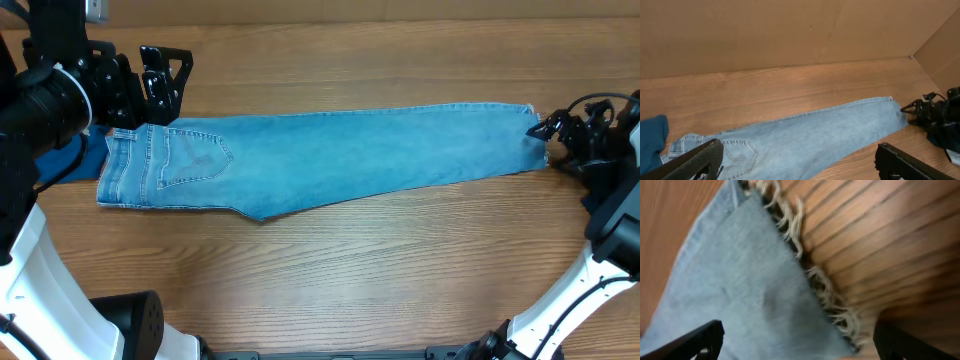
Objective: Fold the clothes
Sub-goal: 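Lower the right gripper to the right hem end and grasp it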
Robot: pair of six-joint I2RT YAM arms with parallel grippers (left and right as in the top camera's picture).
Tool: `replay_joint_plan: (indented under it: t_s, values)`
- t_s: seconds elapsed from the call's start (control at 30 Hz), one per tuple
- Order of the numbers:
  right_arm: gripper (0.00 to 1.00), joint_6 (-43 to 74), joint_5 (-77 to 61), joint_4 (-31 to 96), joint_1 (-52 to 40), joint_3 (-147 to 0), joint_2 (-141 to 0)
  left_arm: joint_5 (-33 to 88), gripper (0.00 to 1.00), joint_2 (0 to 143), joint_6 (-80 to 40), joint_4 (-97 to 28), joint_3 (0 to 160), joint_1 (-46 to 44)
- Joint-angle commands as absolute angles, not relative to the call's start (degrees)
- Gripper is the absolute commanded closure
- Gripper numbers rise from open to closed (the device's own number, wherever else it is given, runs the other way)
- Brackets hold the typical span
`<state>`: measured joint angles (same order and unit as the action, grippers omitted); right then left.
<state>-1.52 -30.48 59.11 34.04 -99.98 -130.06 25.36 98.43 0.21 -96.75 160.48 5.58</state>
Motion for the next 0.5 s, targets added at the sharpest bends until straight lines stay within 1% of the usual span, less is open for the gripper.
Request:
replay_joint_plan:
  t_s: [0.0, 0.47]
  values:
    - [0.00, -2.6, -36.1, 58.5, 33.7, -99.7, -132.8, 26.4, 0.00, 98.7, 0.9, -96.8, 160.3, 5.4]
    - [0.00, -3.4, -39.6, 57.5, 30.7, -99.1, -132.8, 26.4, 0.00, 98.7, 0.9, -96.8, 160.3, 5.4]
